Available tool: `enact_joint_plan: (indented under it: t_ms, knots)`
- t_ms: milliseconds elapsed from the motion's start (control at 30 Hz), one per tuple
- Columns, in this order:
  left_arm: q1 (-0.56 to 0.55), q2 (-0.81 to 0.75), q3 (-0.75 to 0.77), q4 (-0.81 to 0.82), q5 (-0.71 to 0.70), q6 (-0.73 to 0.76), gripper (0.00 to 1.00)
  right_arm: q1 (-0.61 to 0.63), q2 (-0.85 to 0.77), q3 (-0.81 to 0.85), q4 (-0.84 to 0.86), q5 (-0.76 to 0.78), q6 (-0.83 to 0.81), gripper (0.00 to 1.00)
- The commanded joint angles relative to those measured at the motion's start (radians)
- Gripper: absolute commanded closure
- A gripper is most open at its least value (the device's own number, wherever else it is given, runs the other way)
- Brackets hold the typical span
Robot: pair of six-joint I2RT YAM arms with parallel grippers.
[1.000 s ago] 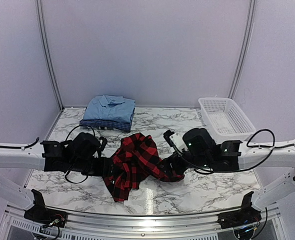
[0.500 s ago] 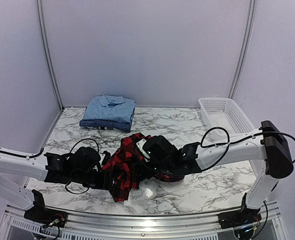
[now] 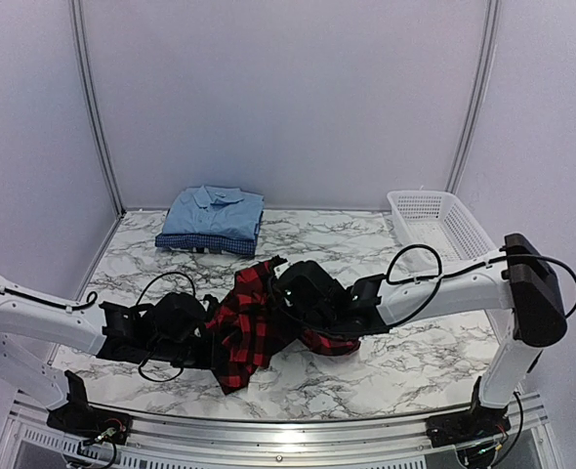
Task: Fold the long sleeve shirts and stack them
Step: Flatten out the crumpled shirt at the center of the board.
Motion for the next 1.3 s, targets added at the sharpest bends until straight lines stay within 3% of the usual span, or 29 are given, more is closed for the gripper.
enact_joint_plan:
  t_ms: [0, 200, 300, 533, 767, 800, 867, 933, 967, 1000, 1067, 1267]
  knots:
    - [-0.005, -0.127, 0.058, -0.14, -0.216, 0.008, 1.0, -0.031, -0.078, -0.003, -0.038, 0.058, 0.037, 1.0]
    - [0.004, -0.277, 0.189, -0.372, -0.536, 0.046, 1.0, -0.118, -0.216, -0.055, -0.147, 0.118, 0.066, 1.0]
    - [0.074, -0.277, 0.283, -0.466, -0.601, 0.109, 1.0, -0.204, -0.298, -0.101, -0.179, 0.133, 0.057, 1.0]
    - [0.411, -0.173, 0.464, -0.469, -0.54, 0.265, 1.0, -0.464, -0.293, -0.137, -0.127, 0.086, -0.04, 1.0]
    - [0.746, -0.041, 0.471, -0.449, -0.307, 0.256, 1.0, -0.62, -0.113, 0.002, -0.091, 0.017, -0.115, 1.0]
    - [0.779, -0.02, 0.467, -0.44, -0.275, 0.256, 1.0, -0.62, -0.077, 0.038, -0.113, 0.013, -0.121, 0.99]
    - [0.823, 0.021, 0.46, -0.409, -0.205, 0.269, 1.0, -0.617, -0.048, 0.093, -0.15, -0.016, -0.132, 0.81]
    - [0.845, 0.051, 0.468, -0.393, -0.149, 0.285, 0.83, -0.605, -0.05, 0.113, -0.167, -0.041, -0.141, 0.52]
    - [0.848, 0.053, 0.473, -0.391, -0.135, 0.29, 0.72, -0.593, -0.058, 0.114, -0.175, -0.043, -0.148, 0.44]
    - [0.848, 0.047, 0.474, -0.391, -0.129, 0.291, 0.52, -0.581, -0.071, 0.111, -0.184, -0.045, -0.154, 0.39]
    - [0.848, 0.02, 0.465, -0.39, -0.128, 0.288, 0.25, -0.55, -0.1, 0.099, -0.211, -0.051, -0.15, 0.31]
    - [0.82, -0.103, 0.348, -0.394, -0.049, 0.248, 0.18, -0.372, -0.189, -0.025, -0.191, -0.113, -0.155, 0.25]
